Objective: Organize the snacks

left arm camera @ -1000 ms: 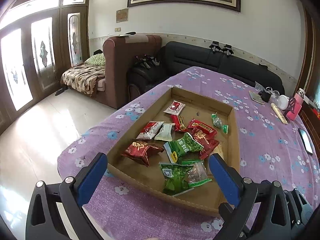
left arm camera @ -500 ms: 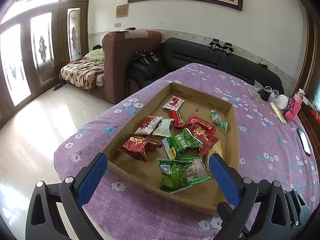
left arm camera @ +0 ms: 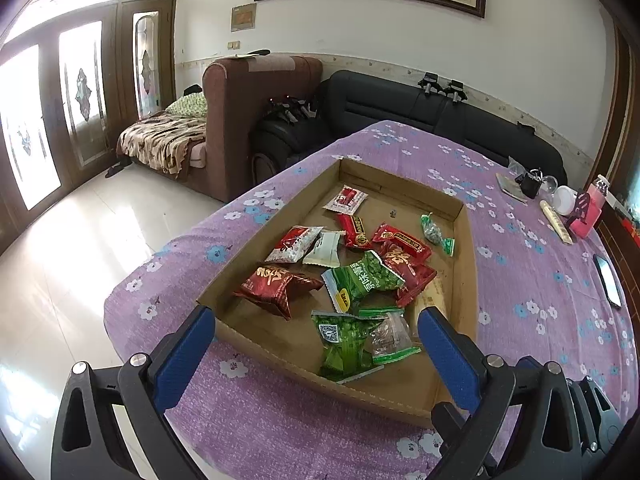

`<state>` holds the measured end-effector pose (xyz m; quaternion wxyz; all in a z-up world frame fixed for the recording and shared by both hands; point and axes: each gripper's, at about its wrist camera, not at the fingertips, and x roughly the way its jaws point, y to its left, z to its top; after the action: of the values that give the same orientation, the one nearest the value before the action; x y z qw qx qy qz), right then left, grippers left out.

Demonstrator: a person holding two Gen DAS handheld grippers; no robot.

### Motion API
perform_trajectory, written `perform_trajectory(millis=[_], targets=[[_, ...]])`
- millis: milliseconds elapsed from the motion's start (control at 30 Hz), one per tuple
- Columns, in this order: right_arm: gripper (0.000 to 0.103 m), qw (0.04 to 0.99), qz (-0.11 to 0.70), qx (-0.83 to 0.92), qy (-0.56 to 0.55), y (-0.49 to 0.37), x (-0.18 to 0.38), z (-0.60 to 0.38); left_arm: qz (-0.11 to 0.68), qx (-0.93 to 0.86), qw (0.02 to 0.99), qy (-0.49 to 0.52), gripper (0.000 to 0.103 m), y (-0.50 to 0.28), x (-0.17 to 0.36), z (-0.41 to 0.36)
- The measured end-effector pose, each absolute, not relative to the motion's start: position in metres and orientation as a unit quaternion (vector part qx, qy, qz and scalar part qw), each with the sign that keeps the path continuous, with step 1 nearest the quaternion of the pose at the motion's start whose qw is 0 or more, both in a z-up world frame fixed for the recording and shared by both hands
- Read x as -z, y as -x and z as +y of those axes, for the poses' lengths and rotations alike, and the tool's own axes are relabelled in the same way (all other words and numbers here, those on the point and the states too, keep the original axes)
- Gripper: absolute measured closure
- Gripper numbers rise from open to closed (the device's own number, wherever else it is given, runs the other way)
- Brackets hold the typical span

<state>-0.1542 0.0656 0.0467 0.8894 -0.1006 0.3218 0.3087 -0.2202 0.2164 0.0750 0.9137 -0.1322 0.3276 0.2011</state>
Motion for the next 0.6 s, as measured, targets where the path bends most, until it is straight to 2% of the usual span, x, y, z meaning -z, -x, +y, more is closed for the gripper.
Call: perform_trajectory(millis=[600], targets=[[0.023,0.889,0.322,-0.309,0.101,0.1541,-0.0468,0.0659,0.333,-0.199,0.912,0.136,0.000,0.2191,-0.0737,0.2165]])
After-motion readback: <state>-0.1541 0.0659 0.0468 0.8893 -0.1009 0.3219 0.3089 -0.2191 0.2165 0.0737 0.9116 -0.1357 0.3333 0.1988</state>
